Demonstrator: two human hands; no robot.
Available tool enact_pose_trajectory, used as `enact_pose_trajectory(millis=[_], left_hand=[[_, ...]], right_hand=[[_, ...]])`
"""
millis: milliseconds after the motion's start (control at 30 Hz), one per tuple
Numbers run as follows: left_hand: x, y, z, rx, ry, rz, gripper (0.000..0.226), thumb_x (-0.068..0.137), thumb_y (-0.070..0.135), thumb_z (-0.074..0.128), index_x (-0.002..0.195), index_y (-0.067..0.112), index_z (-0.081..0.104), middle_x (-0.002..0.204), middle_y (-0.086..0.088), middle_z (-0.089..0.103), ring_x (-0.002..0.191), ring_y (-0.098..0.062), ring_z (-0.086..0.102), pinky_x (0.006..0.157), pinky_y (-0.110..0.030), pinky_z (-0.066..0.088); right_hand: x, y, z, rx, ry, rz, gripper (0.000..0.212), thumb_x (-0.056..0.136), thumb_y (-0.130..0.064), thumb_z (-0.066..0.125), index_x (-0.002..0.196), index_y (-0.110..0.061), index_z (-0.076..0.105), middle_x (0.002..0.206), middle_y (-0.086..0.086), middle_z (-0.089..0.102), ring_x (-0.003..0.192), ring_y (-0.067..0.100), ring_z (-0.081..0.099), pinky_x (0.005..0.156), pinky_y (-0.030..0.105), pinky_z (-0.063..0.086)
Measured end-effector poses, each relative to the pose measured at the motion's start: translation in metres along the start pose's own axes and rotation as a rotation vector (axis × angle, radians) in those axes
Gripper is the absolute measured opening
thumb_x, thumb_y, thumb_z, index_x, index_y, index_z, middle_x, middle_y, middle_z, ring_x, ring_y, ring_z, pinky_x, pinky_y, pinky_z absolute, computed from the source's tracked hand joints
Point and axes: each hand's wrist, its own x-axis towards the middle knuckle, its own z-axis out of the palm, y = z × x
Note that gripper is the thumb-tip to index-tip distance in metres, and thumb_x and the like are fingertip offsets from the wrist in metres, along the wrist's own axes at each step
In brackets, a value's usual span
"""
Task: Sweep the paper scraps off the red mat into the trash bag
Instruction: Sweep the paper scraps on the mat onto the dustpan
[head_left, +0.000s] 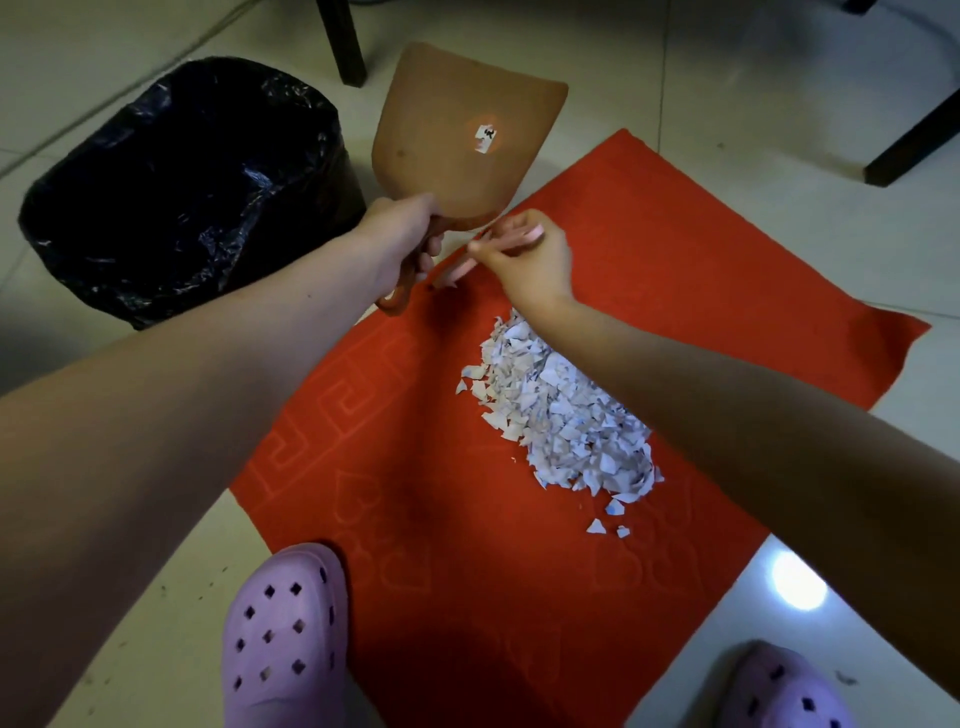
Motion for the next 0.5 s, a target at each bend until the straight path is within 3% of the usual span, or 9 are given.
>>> enact_pose_trajectory(millis=[100, 233, 400, 500], left_hand=[[0.000, 0.000, -0.001, -0.008, -0.002, 0.003, 0.024, 0.090, 0.023, 0.048, 0.069, 0.013, 0.050, 0.041, 0.003, 0.042, 0.028, -0.010, 0.032, 0.040, -0.011, 0.030], [-0.001, -0.002, -0.004, -0.004, -0.004, -0.001, 0.025, 0.090, 0.024, 0.049, 0.068, 0.013, 0.050, 0.041, 0.004, 0.043, 0.030, -0.010, 0.033, 0.040, -0.011, 0.031], [-0.004, -0.002, -0.007, -0.008, 0.002, 0.003, 0.023, 0.090, 0.023, 0.049, 0.069, 0.013, 0.050, 0.045, 0.002, 0.043, 0.031, -0.011, 0.033, 0.040, -0.011, 0.031], [-0.004, -0.003, -0.005, 0.001, 0.001, 0.001, 0.024, 0.090, 0.023, 0.049, 0.069, 0.013, 0.050, 0.040, 0.003, 0.042, 0.032, -0.011, 0.033, 0.040, -0.012, 0.031]], right_hand=[[0.005, 0.009, 0.015, 0.022, 0.019, 0.052, 0.033, 0.069, -0.013, 0.080, 0.066, -0.025, 0.049, 0.071, -0.005, 0.063, 0.064, 0.006, 0.056, 0.059, 0.017, 0.044], [-0.008, 0.015, 0.010, -0.052, -0.037, 0.043, 0.025, 0.072, -0.013, 0.079, 0.075, -0.016, 0.055, 0.076, 0.000, 0.065, 0.066, 0.008, 0.056, 0.055, 0.010, 0.041], [-0.035, 0.010, -0.044, -0.109, -0.115, 0.037, 0.024, 0.070, -0.021, 0.080, 0.074, -0.024, 0.057, 0.080, 0.005, 0.069, 0.074, 0.020, 0.068, 0.070, 0.039, 0.056], [-0.048, 0.000, -0.071, -0.010, -0.127, -0.001, 0.022, 0.072, -0.015, 0.079, 0.076, -0.019, 0.057, 0.075, 0.004, 0.067, 0.068, 0.019, 0.065, 0.066, 0.041, 0.054]])
